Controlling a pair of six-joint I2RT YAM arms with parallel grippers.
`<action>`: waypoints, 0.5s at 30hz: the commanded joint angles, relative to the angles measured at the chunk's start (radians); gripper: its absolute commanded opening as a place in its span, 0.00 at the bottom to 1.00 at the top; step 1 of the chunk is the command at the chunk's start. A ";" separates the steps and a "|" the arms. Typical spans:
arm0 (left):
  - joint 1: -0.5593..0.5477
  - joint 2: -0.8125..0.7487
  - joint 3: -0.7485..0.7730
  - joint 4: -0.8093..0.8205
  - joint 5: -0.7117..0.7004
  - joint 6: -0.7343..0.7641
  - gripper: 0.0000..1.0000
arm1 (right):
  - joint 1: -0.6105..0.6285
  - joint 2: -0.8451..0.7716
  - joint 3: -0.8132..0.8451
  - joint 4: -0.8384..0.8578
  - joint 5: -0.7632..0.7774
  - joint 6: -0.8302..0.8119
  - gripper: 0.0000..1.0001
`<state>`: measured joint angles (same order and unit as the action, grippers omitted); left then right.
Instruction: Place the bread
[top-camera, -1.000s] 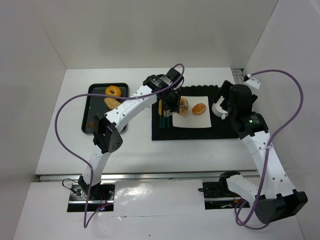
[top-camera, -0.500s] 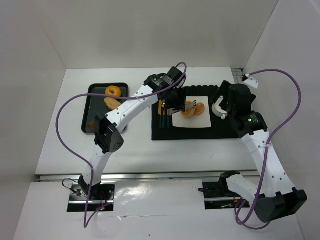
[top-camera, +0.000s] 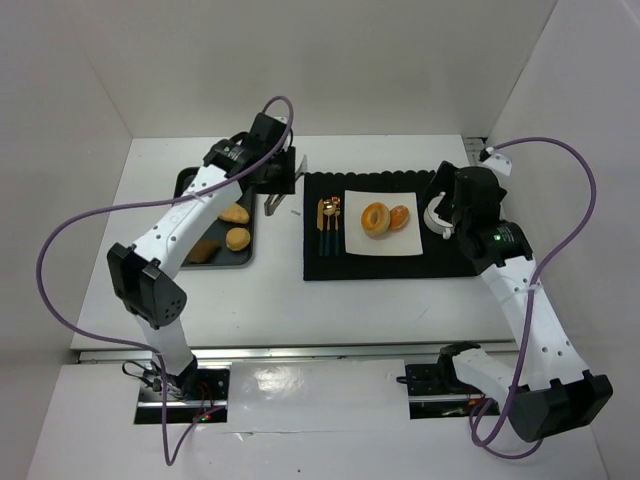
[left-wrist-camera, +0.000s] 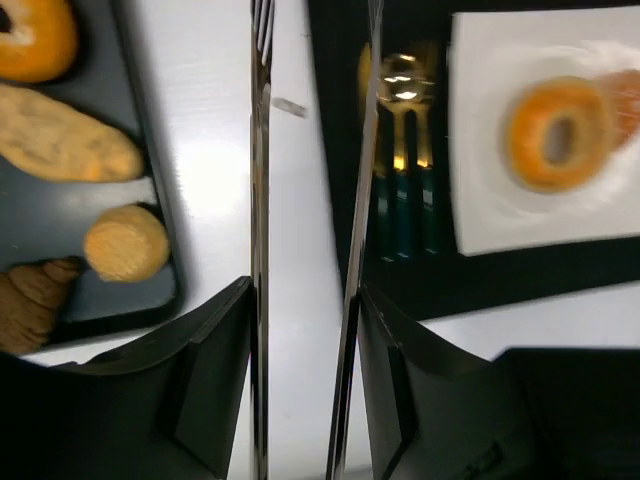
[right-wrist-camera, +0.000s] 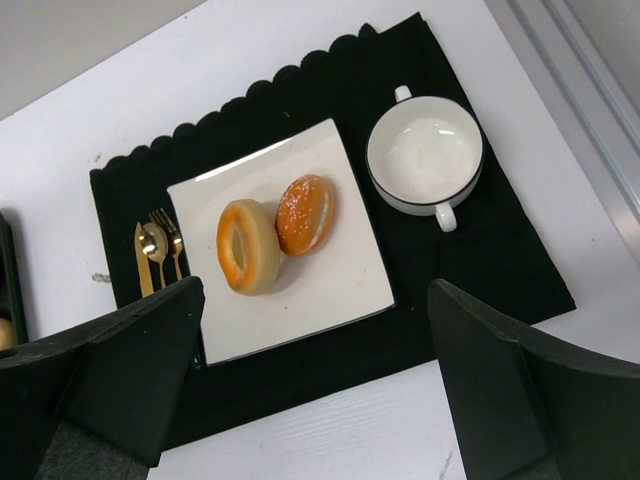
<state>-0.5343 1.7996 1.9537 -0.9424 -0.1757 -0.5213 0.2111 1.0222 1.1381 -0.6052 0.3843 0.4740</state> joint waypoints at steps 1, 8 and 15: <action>-0.001 -0.020 -0.186 0.184 -0.094 0.104 0.56 | -0.003 0.015 0.008 0.022 -0.021 0.006 1.00; 0.048 0.033 -0.321 0.289 -0.044 0.083 0.56 | -0.003 0.015 0.008 0.022 -0.012 0.006 1.00; 0.057 0.004 -0.490 0.321 -0.044 -0.005 0.64 | -0.003 0.044 -0.001 0.022 -0.012 0.006 1.00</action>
<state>-0.4858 1.8458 1.4982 -0.6762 -0.2153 -0.4835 0.2111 1.0531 1.1381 -0.6048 0.3660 0.4751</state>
